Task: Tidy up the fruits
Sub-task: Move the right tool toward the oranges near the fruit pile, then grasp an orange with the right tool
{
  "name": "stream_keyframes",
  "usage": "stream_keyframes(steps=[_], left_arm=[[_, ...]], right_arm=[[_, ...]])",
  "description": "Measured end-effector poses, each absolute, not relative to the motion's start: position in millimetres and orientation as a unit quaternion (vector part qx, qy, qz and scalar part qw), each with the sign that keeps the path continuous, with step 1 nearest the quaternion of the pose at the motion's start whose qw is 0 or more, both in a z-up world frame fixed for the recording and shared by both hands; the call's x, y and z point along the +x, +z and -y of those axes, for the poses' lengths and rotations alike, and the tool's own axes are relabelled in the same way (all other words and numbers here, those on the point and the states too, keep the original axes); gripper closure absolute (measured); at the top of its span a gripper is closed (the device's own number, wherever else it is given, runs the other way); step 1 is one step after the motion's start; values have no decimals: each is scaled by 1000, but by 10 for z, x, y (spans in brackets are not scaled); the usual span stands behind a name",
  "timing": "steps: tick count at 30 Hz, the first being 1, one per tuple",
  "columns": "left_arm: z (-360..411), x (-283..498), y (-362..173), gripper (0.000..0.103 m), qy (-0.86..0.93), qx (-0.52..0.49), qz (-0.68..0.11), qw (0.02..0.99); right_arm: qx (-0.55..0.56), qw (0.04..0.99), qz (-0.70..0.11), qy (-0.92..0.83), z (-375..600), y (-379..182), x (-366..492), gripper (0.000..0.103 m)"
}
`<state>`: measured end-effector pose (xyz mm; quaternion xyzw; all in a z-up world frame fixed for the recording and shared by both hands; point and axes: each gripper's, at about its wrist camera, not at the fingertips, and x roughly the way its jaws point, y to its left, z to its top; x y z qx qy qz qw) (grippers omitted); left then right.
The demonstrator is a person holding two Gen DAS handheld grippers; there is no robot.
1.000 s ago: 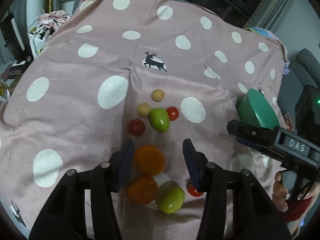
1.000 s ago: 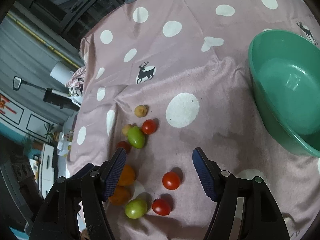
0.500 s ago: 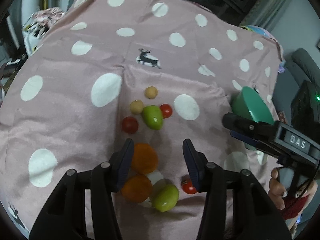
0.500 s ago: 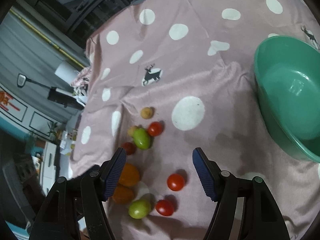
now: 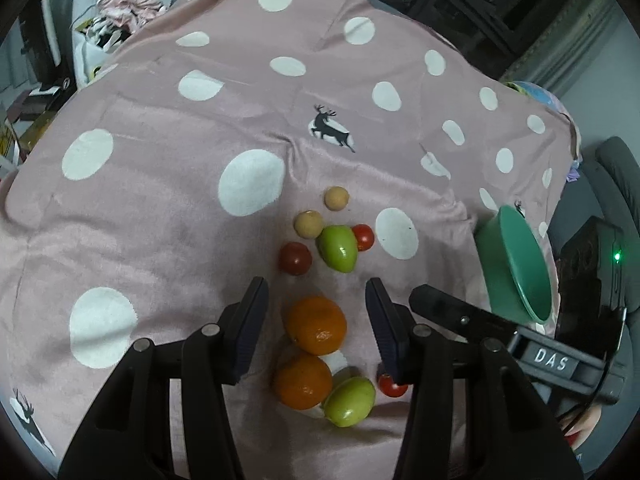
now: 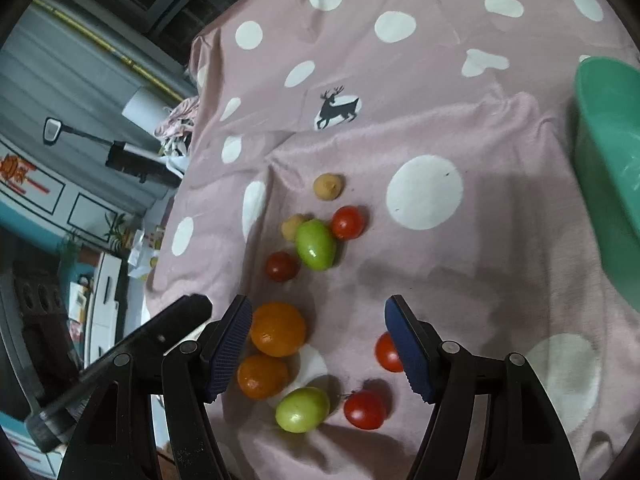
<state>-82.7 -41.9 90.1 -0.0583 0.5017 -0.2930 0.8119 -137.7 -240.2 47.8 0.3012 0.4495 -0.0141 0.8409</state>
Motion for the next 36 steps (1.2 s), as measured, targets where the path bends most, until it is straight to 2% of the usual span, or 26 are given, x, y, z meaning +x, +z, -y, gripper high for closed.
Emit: stream_keyframes(steps=[18,20,21,26,28,36], left_arm=[[214,-715,926,52,-260,-78,-498,824],[195,-696,926,52,-259,-85,-499,823],[192,-689,920,52,-259,-87,-501,821],[239,-698,880,52,-256,-74,-504,821],[256,-703,870,52,-258,-73,-506,820],[353,-759,862,52,-277,-65,-501,817]], right_arm=[[300,827,-474,35,2110,271,-1206,32],[301,825,-476,40,2073,238,-1177,37],[297,826,-477,41,2045,218,-1151,44],[301,809,-504,38,1967,8,-1002,48],[307,804,-506,46,1945,-38,-997,55],[317,801,-509,7,2288,76,-1182,56]])
